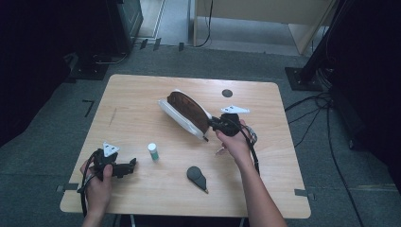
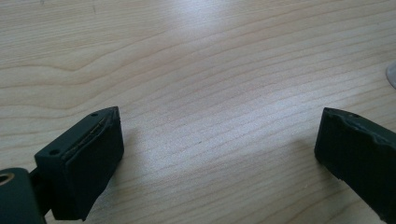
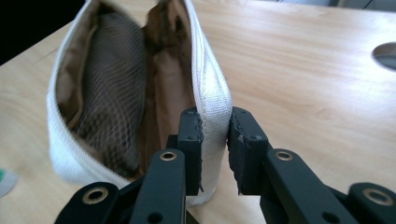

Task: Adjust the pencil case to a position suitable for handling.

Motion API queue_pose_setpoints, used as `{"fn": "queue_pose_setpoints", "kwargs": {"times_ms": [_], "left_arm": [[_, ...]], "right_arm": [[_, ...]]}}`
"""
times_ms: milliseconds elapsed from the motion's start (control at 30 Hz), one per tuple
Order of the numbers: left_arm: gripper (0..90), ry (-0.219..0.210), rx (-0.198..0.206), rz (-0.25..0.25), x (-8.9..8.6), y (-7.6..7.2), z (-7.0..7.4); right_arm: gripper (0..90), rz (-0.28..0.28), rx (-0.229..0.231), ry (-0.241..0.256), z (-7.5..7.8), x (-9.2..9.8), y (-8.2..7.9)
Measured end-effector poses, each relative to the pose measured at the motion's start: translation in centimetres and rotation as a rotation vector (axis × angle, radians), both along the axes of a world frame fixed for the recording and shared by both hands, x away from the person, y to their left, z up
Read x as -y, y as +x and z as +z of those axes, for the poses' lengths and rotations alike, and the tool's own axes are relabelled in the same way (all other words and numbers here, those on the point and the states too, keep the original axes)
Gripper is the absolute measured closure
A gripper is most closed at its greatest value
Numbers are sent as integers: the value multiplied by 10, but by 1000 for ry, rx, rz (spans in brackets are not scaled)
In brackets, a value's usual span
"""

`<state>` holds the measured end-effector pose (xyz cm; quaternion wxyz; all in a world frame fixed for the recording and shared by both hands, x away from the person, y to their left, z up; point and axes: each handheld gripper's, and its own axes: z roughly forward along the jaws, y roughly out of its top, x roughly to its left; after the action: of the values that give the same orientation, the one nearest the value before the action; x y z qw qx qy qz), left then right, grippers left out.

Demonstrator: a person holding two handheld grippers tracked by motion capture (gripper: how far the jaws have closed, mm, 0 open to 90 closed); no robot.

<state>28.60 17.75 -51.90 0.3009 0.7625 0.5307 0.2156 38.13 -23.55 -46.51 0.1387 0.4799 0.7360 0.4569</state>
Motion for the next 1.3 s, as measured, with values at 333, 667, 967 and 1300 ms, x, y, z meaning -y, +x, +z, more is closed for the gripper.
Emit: {"fn": "queue_pose_setpoints", "kwargs": {"times_ms": [333,667,967,1300], "left_arm": [[15,0,0,0,0,0,0],[15,1,0,0,0,0,0],[15,1,0,0,0,0,0],[15,1,0,0,0,0,0]], "right_arm": [[775,44,-26,18,1,-3,-24],[589,6,-46,5,-3,-9,-14],[742,-16,-38,-18,-9,-25,-7],[748,-24,-56,1,-10,-40,-25]]}}
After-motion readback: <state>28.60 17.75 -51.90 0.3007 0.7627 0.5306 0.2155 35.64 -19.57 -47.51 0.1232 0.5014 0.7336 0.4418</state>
